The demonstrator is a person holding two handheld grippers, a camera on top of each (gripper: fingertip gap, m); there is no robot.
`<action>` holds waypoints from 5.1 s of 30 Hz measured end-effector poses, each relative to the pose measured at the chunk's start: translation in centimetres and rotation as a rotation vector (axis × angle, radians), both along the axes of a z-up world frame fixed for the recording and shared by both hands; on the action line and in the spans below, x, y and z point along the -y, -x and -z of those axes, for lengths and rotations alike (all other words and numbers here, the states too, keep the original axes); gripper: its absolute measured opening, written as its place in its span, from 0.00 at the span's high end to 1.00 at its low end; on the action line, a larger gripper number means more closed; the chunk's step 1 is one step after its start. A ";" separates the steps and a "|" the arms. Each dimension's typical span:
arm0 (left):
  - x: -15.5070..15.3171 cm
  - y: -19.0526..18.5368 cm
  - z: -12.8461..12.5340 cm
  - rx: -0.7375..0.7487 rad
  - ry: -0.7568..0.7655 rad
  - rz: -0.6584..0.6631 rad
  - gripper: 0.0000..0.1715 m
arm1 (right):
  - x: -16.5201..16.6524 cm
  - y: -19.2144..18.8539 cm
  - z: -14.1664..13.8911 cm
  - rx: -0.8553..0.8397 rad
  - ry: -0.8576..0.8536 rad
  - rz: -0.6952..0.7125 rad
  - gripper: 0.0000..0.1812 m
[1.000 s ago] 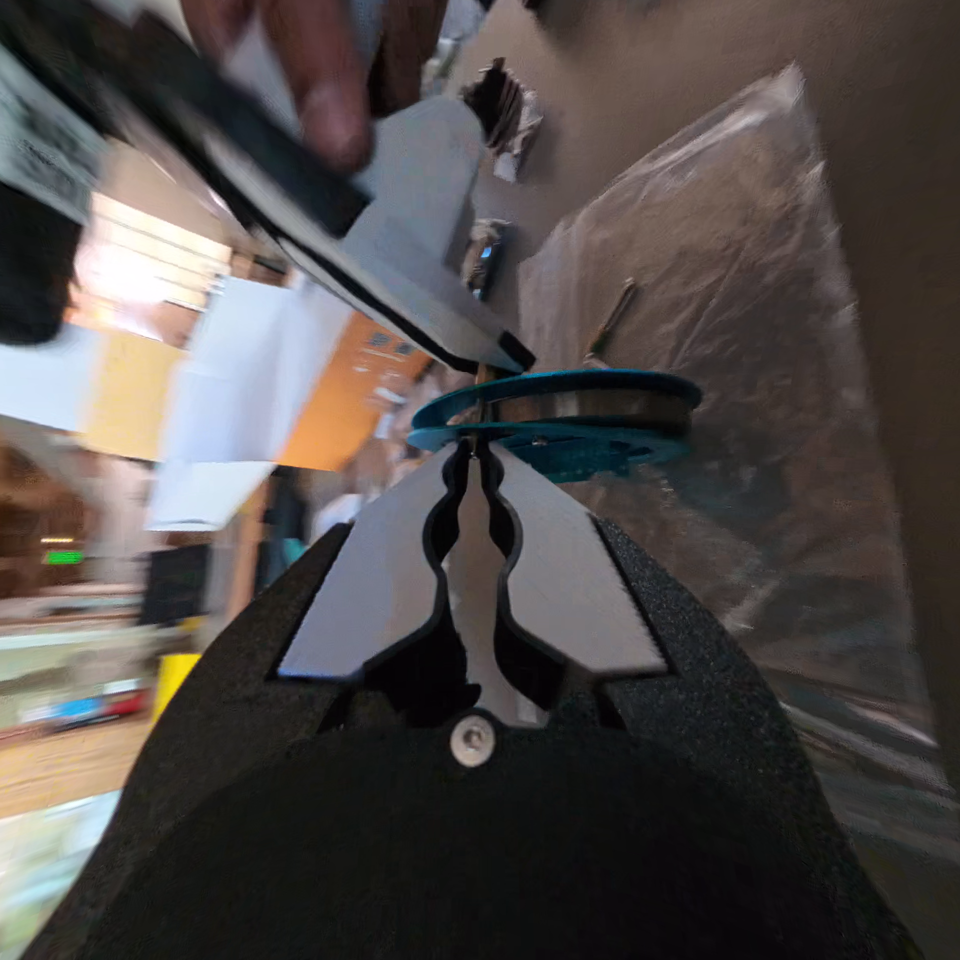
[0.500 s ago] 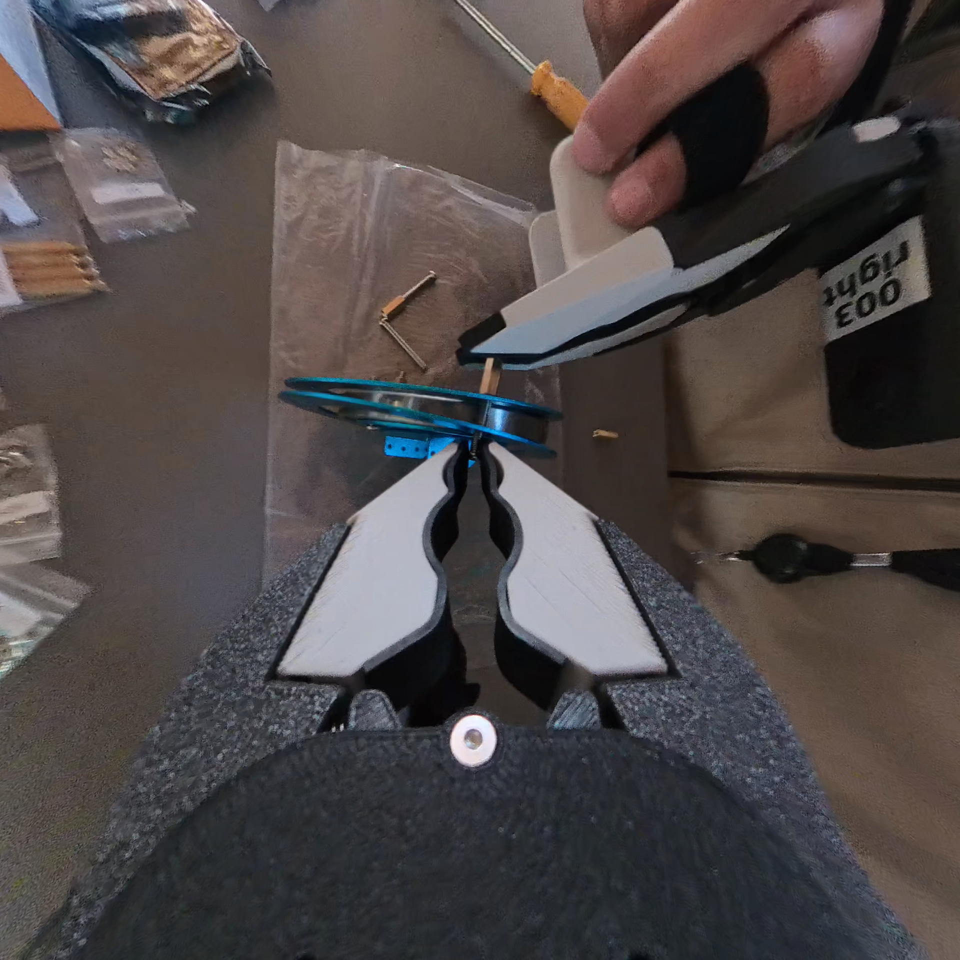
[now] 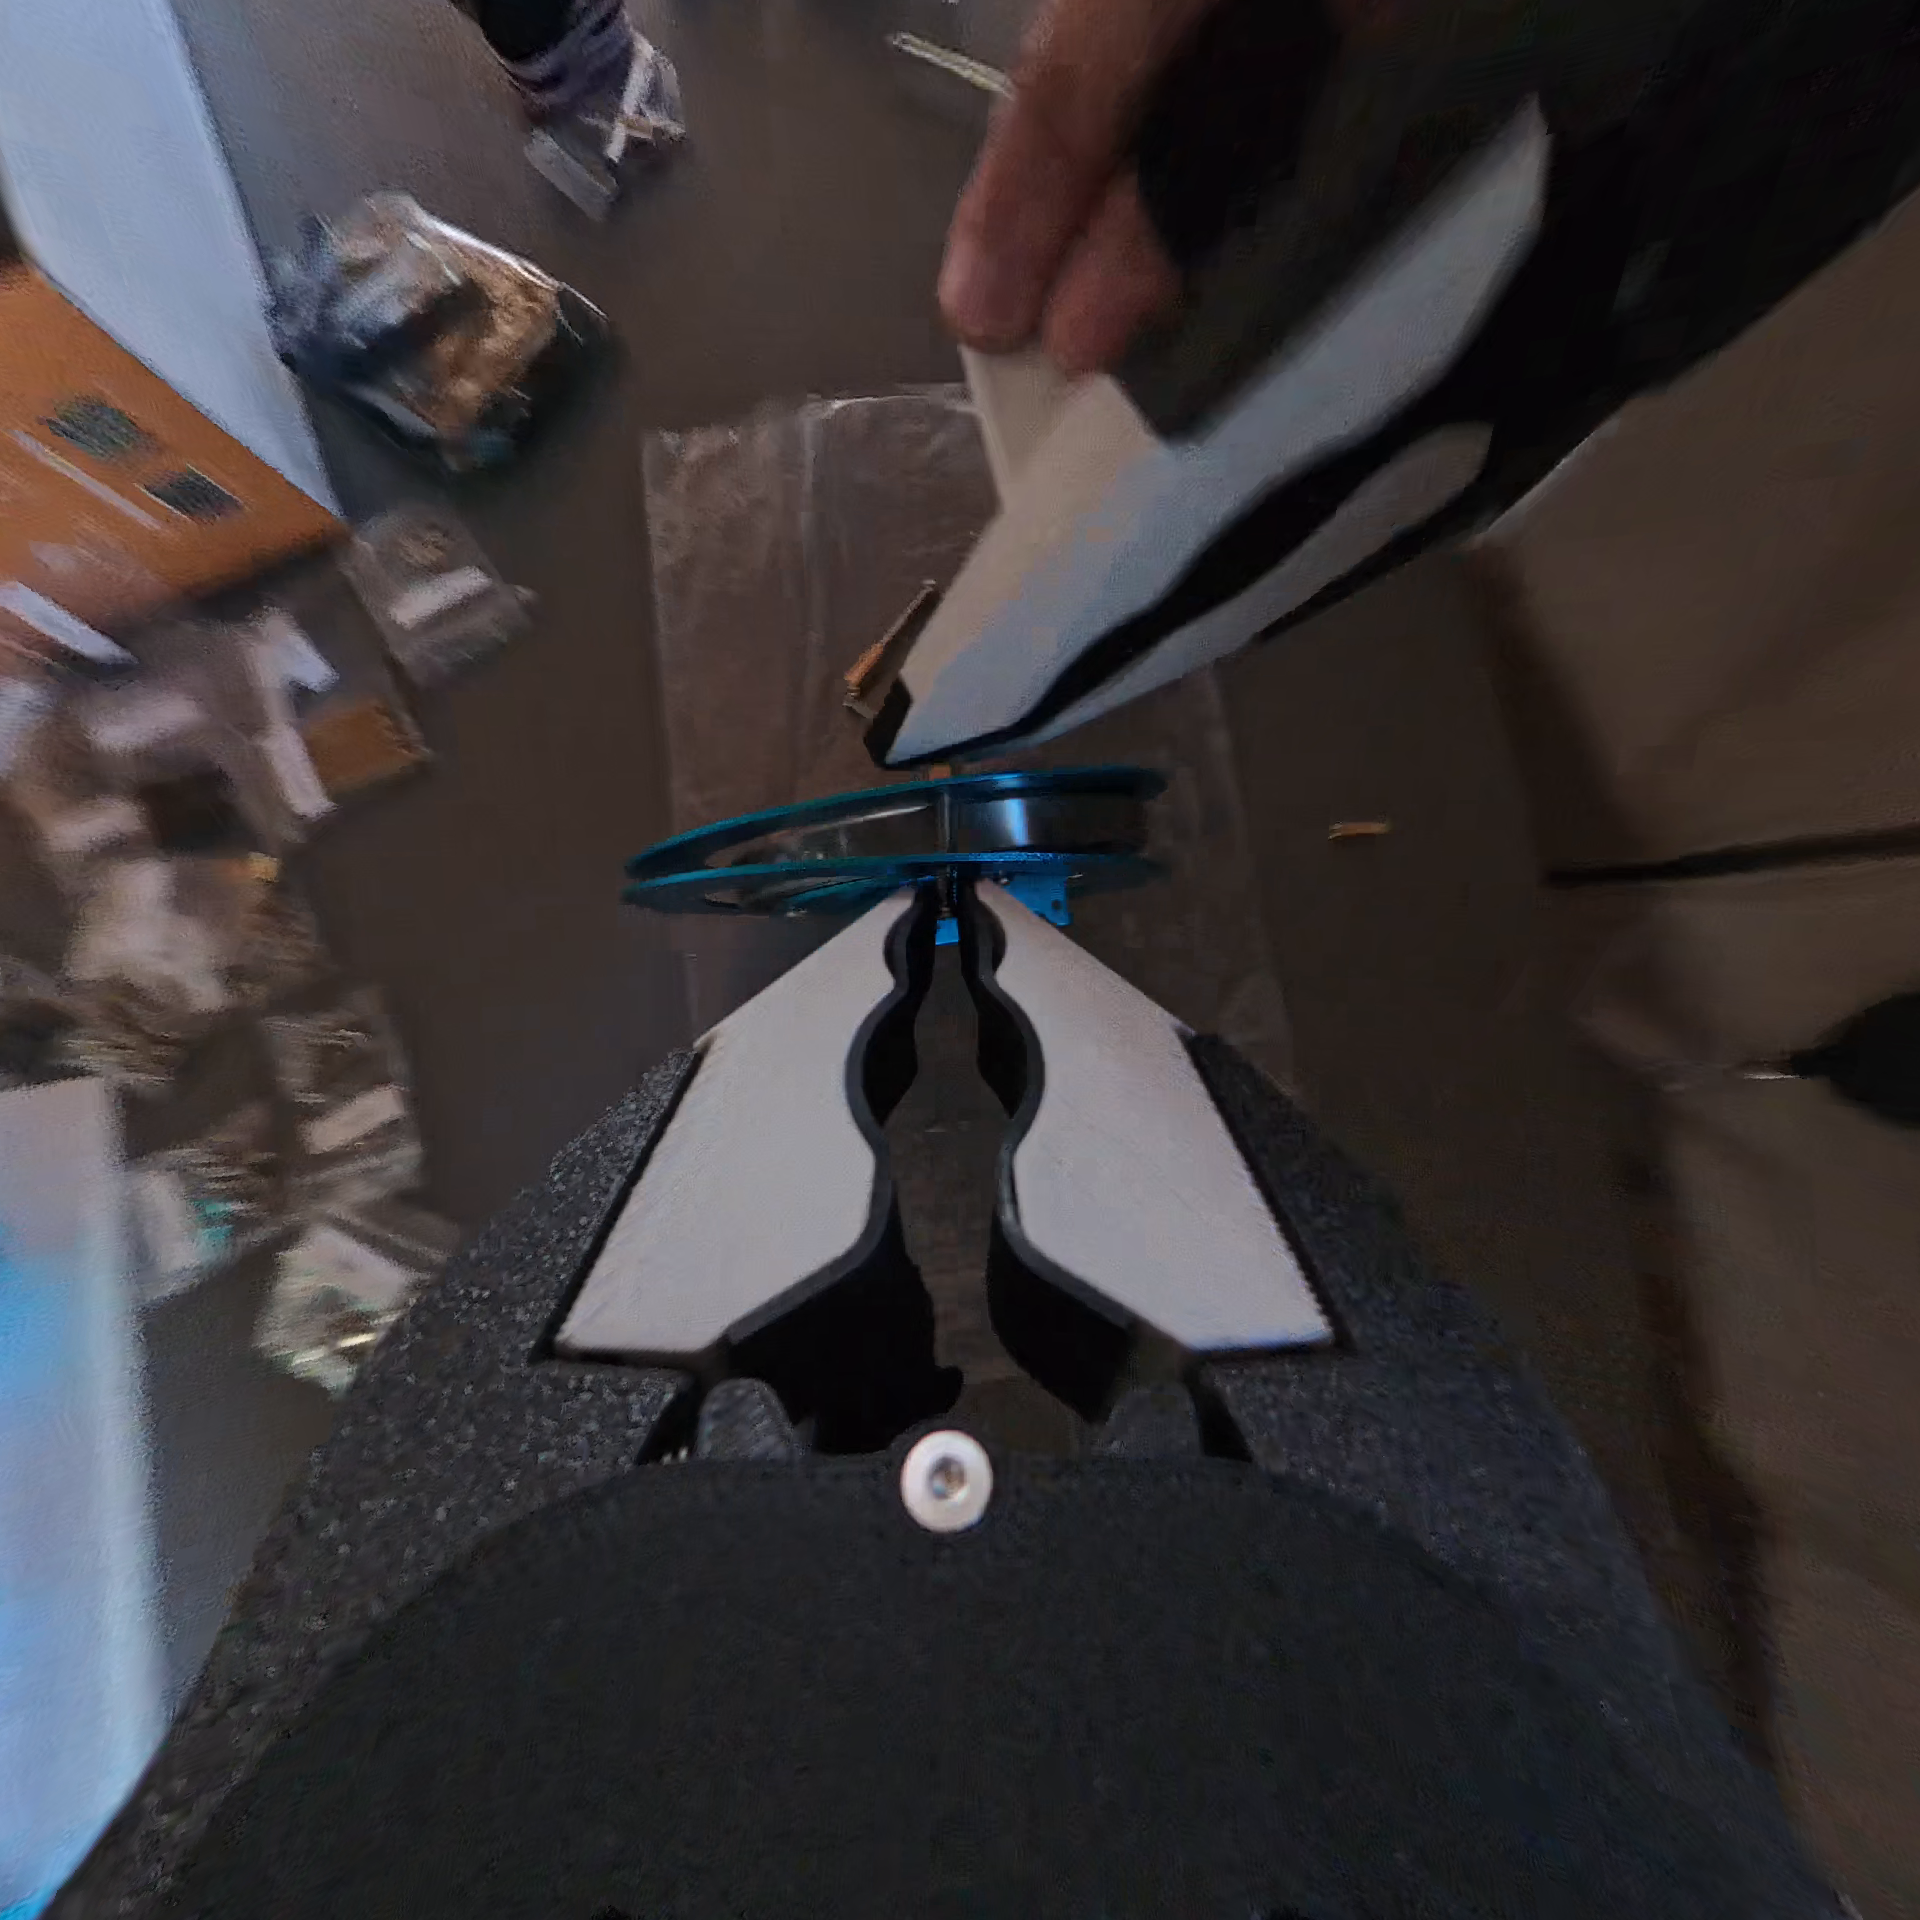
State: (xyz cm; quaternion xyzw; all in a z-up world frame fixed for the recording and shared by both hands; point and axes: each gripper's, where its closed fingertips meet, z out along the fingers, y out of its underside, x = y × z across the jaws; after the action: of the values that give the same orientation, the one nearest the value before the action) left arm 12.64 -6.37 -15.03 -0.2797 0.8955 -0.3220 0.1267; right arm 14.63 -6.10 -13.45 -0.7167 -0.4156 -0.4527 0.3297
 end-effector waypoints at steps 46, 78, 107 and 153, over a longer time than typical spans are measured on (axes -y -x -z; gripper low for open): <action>0.3 0.6 0.0 -0.240 0.104 -0.061 0.99 | 0.6 1.2 0.1 0.089 -0.076 -0.010 0.93; -1.0 -0.8 -0.1 0.339 -0.285 -0.151 0.99 | 1.3 0.6 -0.2 -0.864 0.362 0.092 0.90; 0.4 -1.2 -0.1 0.622 -0.504 -0.071 0.99 | 2.0 1.7 1.4 -1.106 0.472 0.139 0.98; 0.6 -0.3 0.8 -0.030 -0.168 -0.041 0.99 | 2.0 -0.1 0.8 0.015 -0.068 0.010 0.89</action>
State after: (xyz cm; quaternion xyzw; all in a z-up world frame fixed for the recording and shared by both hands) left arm 12.92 -6.94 -15.80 -0.2915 0.9152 -0.2390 0.1427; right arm 14.71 -8.13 -14.21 -0.7038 -0.3989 -0.4735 0.3483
